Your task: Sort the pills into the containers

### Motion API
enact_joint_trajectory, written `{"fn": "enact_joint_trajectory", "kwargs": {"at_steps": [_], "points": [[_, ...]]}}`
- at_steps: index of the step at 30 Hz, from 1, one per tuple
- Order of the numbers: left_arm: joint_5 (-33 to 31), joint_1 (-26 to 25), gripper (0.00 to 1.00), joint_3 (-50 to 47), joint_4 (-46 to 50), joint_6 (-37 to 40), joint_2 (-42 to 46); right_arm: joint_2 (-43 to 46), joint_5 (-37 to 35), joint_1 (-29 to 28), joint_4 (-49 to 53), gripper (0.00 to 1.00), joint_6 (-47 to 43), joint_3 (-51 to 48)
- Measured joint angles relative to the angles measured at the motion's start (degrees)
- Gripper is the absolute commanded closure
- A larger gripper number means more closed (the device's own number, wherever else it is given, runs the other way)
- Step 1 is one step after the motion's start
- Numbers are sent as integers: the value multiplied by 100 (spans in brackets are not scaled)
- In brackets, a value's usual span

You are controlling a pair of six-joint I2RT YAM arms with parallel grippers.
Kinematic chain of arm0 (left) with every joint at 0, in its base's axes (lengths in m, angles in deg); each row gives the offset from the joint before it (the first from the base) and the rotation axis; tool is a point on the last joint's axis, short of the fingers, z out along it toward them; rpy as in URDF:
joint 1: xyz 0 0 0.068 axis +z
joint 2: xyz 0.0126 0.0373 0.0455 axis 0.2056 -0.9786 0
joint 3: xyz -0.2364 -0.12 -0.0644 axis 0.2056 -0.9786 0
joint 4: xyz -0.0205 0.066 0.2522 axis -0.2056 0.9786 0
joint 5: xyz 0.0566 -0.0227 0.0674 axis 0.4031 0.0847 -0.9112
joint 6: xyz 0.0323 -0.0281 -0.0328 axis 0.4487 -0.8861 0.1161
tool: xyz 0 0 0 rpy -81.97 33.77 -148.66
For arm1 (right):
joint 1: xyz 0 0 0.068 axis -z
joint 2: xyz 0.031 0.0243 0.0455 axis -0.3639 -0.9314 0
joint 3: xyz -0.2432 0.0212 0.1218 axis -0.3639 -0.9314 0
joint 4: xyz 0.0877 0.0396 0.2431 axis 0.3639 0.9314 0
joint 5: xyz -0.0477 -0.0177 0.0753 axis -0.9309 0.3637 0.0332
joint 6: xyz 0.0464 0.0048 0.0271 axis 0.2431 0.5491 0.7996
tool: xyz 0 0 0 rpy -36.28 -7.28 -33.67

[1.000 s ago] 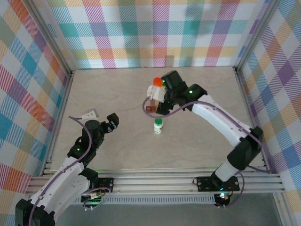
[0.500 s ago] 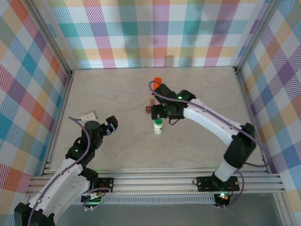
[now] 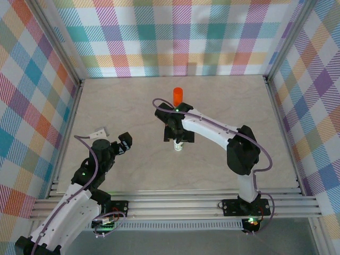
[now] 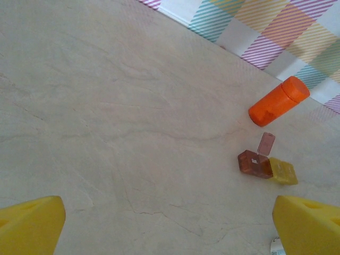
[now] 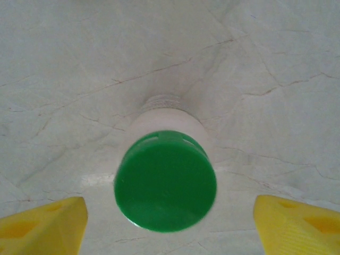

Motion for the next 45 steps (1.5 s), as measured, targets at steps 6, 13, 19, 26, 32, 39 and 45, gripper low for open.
{"fn": "enact_joint_trajectory", "kwargs": {"at_steps": [6, 13, 19, 26, 32, 39, 45], "points": [[42, 0, 0, -2, 48, -63, 20, -120, 203, 184, -297, 30, -42, -164], [42, 0, 0, -4, 48, -85, 17, -297, 262, 275, -472, 36, -50, -188], [42, 0, 0, -7, 44, -87, -52, -297, 282, 275, -555, 39, -66, -304], [42, 0, 0, -7, 39, -107, -81, -297, 282, 275, -619, 47, -114, -372], [247, 0, 0, -61, -81, -103, -203, -175, 407, 275, -848, 70, -520, -505], [1019, -42, 0, -83, -715, 87, -774, 72, 575, 313, -1051, 69, -1928, -557], [1462, -341, 0, -96, -1965, 361, -1405, 1163, 879, 553, -1235, 70, -4186, -463]]}}
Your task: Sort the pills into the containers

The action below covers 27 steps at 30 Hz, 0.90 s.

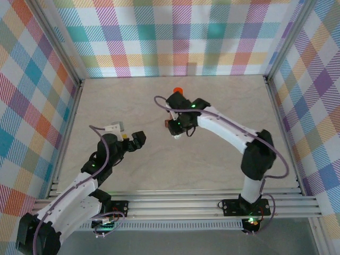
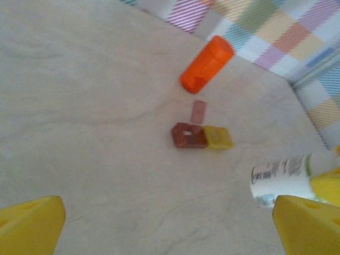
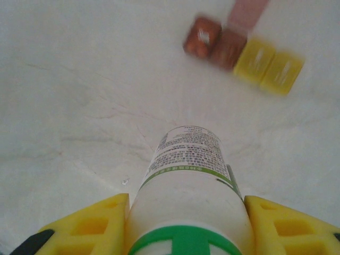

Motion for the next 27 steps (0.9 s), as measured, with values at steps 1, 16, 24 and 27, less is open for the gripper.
{"fn": "enact_joint_trajectory", "kwargs": {"at_steps": [1, 16, 24, 27], "points": [[72, -70, 0, 24, -208, 83, -190, 114, 48, 70, 2, 69, -332, 87], [2876, -708, 10, 675, -2083, 4120, -2354, 463, 2564, 756, 876, 64, -4653, 540], [3729, -708, 23, 850, -2251, 4719, -2494, 717, 3807, 756, 1279, 64, -5340, 485], [3980, -708, 27, 929, -2295, 4734, -2583, 859, 4094, 754, 1287, 64, -5453, 485]]}}
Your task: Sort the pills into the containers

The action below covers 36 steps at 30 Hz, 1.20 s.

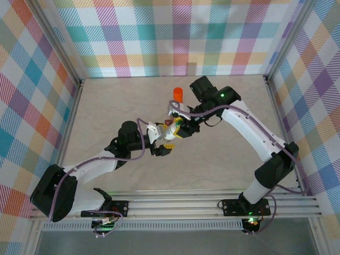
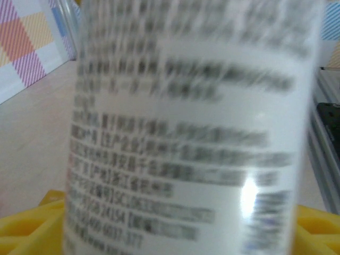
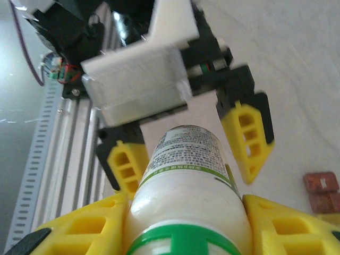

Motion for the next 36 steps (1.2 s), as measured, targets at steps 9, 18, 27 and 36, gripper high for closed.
{"fn": "enact_joint_trajectory", "kwargs": {"at_steps": [9, 18, 27, 36], "points": [[713, 0, 30, 192, -79, -205, 46, 35, -28, -59, 66, 65, -188, 0], [885, 0, 39, 345, 192, -219, 195, -66, -304, -247, 402, 65, -310, 286], [1010, -4, 48, 470, 455, -109, 199, -83, -323, -275, 573, 65, -444, 365], [1005, -4, 45, 496, 455, -114, 269, -83, -306, -291, 636, 66, -487, 479]]}}
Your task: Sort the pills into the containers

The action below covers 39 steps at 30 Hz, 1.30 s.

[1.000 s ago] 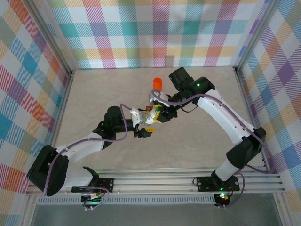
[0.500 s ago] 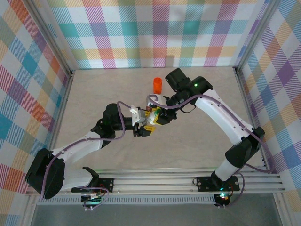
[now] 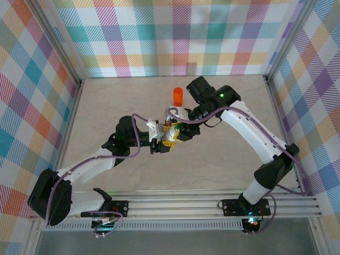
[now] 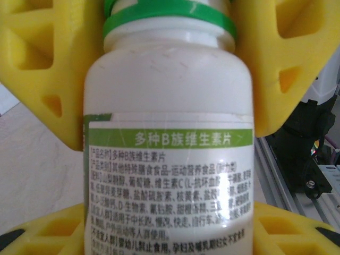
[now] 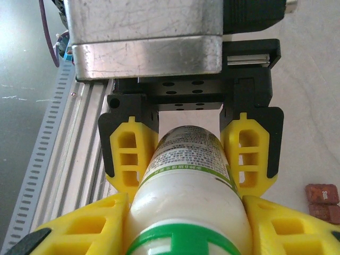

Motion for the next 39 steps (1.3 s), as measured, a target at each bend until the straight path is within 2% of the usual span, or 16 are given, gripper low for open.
{"fn": "enact_joint_trajectory", "kwargs": {"at_steps": [7, 9, 17, 23, 24, 26, 30, 36, 39], "points": [[9, 0, 31, -125, -61, -92, 151, 234, 142, 0, -249, 67, -109, -192], [0, 0, 30, -129, -66, -125, 173, 302, 181, 0, -284, 67, -127, -197], [-2, -4, 37, -201, -127, -155, 251, 321, 223, 0, -356, 65, -129, -214], [-20, -28, 52, -205, -219, -260, 256, 321, 297, 0, -387, 62, -127, -262], [-26, -31, 54, -205, -208, -264, 256, 321, 304, 0, -389, 59, -125, -267], [-50, -33, 55, -205, -197, -282, 256, 321, 282, 0, -437, 42, -120, -280], [-103, -66, 63, -205, -195, -262, 284, 323, 151, 7, -647, 21, 20, -308], [-660, -76, 67, -372, -417, -297, 343, 531, -203, 33, -1320, 5, 704, -522], [-1207, -74, 75, -579, -658, -404, 339, 927, -520, 33, -2059, 1, 1502, -887]]}}
